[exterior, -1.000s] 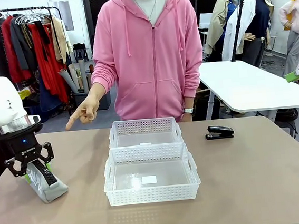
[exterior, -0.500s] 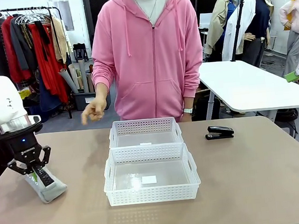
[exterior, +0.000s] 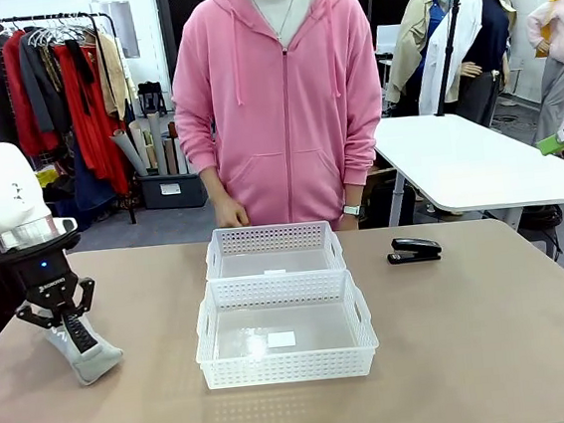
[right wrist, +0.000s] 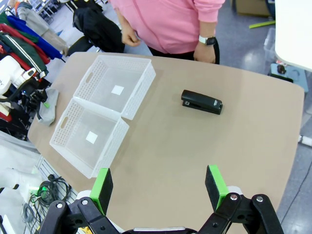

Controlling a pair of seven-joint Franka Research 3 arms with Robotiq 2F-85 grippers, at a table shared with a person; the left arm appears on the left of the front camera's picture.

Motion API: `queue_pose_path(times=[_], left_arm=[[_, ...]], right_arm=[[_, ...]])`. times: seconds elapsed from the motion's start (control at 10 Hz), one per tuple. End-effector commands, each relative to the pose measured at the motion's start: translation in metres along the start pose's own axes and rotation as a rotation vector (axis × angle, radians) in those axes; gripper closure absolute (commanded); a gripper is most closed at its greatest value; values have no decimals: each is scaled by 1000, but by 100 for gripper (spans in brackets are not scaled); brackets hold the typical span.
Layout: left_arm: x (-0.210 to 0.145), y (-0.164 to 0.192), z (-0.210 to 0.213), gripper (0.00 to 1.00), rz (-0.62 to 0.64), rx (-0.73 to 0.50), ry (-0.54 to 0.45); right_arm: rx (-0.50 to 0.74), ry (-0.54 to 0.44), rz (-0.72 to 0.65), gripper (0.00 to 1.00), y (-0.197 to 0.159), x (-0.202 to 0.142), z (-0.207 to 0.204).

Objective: Distribute items into two baskets.
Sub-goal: Pick up the Pencil pouch that the person points to.

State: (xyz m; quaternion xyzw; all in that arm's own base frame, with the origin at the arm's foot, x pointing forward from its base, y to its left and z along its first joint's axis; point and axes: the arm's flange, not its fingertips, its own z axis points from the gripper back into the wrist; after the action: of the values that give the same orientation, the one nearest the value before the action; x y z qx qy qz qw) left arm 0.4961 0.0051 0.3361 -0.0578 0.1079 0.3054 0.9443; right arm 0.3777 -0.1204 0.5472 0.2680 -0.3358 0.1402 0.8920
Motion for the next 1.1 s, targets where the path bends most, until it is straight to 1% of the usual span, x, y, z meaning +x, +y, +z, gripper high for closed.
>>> queue_pose_path(times=[0.0, 0.7, 0.8, 1.0], left_arm=[[1, 0, 1, 100, 0, -6, -10], [0, 0, 0, 100, -1, -1, -2], [-9, -8, 18, 100, -74, 56, -10], [-28, -15, 60, 100, -269, 106, -4]], right_arm=[[4, -3, 4, 0, 1, 1, 0], [4, -3, 4, 0, 1, 1, 0], [4, -3, 4, 0, 1, 1, 0], [4, -3, 4, 0, 1, 1, 0]])
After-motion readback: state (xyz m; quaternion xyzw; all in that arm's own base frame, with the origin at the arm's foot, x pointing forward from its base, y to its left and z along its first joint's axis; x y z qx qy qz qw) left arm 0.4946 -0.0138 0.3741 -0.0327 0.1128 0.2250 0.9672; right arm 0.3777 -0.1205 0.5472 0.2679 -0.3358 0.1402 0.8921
